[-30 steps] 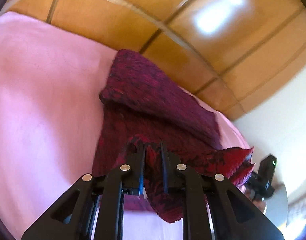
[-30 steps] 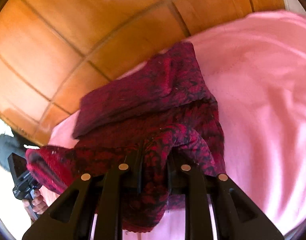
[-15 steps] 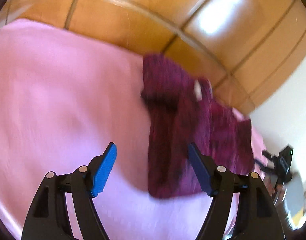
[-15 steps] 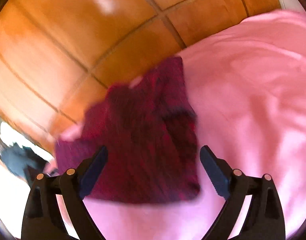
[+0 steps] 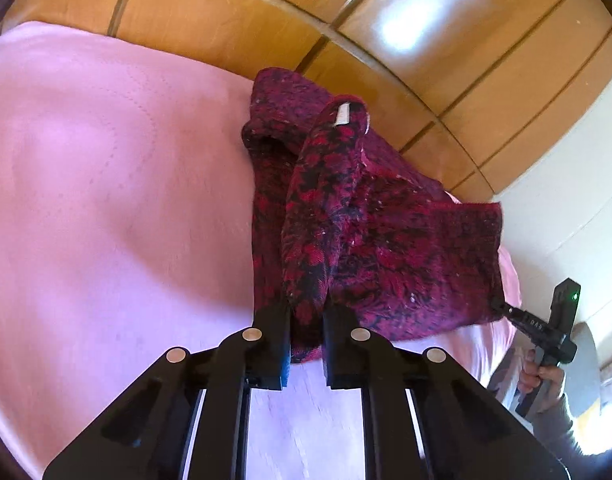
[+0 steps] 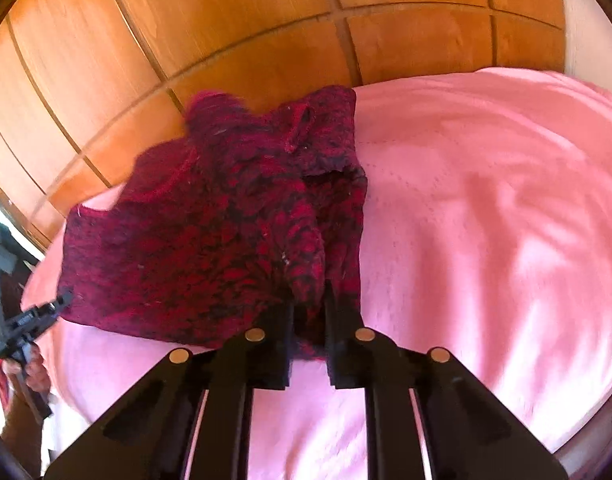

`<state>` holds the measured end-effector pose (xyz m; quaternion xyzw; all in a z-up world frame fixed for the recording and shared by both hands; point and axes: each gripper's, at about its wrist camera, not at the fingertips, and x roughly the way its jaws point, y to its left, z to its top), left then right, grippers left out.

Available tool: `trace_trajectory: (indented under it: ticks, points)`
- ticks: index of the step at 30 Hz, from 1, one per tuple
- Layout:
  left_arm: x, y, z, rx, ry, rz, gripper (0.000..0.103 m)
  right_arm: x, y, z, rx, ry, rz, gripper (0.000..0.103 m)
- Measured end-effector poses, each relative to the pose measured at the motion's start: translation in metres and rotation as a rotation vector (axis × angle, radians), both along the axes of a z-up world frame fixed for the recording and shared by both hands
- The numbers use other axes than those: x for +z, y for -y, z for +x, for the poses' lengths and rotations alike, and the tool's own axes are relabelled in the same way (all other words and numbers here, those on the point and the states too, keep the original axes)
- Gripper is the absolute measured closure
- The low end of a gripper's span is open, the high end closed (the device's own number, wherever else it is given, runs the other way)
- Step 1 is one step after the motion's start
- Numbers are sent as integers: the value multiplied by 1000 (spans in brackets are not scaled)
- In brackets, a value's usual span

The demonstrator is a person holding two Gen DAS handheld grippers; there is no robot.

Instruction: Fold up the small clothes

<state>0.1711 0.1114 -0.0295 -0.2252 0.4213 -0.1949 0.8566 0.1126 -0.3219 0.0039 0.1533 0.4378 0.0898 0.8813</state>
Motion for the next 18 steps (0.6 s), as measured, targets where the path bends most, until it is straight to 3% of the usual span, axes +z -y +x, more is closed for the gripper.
trace_trajectory:
  ticks: [4,10,14,15,18]
  points:
    - [8,5,-25,-16,9,14,93,8,-1,-8,-6,1,49,93]
    - [9,-2,-78,-23,-34,-26,93,8,5,-23,-7,-61,102,93]
    - [4,-1,-98,-21,-76,-8,90,-1,6,-38,0,-114,74,92]
    - [5,1,-100,-19,-77,32,87,-4,4,-39,11,-126,52,89]
    - [17,-1,-90,38,-25,125,66,0,-3,-31,9,-112,-7,77]
